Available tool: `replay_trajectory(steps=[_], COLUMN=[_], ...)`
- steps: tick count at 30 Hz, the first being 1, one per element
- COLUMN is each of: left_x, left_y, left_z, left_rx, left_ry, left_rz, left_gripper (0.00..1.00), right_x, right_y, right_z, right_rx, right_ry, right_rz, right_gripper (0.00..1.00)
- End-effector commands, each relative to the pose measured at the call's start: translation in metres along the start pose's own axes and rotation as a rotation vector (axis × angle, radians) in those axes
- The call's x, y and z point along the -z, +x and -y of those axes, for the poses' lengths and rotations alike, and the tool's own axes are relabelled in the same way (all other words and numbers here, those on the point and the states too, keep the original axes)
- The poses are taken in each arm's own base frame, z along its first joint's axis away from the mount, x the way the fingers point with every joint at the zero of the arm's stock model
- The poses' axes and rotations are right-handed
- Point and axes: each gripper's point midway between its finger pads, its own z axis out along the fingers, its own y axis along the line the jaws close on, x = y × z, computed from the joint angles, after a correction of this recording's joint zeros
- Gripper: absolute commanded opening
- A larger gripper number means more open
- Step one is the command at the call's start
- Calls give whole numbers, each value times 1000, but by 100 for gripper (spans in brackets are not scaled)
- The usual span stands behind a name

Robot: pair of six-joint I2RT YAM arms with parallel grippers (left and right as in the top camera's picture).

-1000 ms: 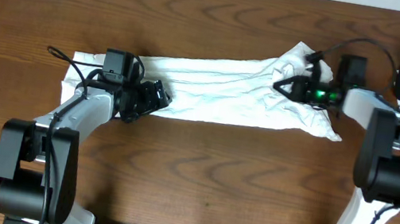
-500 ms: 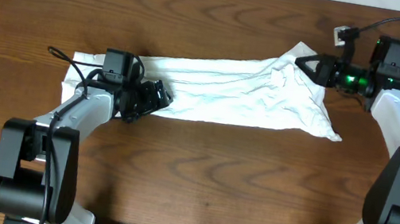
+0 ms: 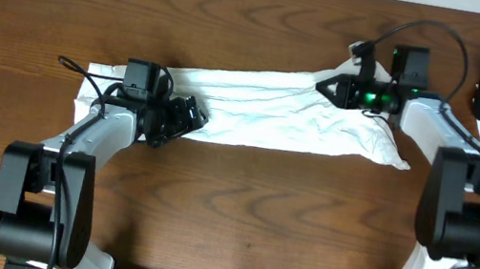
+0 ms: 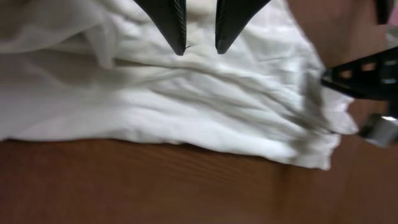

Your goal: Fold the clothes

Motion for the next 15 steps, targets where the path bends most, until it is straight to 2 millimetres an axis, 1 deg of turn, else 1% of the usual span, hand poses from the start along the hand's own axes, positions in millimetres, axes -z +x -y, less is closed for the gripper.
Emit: replay_trajectory(steps=[1,5,7,9,10,12,14,15], left_x=[-16,-15,-15,-15,-15,-15,-15,-15], left_y=[24,25,25,25,25,25,25,25], left_z=[-18,-17,-17,-17,-17,-17,-17,-17], left_rx=[45,45,45,45,46,46,45,45], left_ry=[-31,-25,-25,-25,-25,-25,-25,-25], left_rz=[-91,-95,-95,-95,-95,-95,-95,-95], left_gripper=[86,86,86,86,86,86,86,86], right_x=[-12,-15,-13,-10,-6,4,21,30], right_y=[11,19,20,19,15,2,-17,-26], right_z=[25,46,51,52,49,37,23,17], right_rx=[-54,-91,-102,-109,-106,-94,-87,-83], right_ry=[53,65,70,65,45,-16,-73,-89], right_rz=[-16,-20,-20,-14,-5,25,67,88], right_gripper=[16,17,17,14,13,13,15,18])
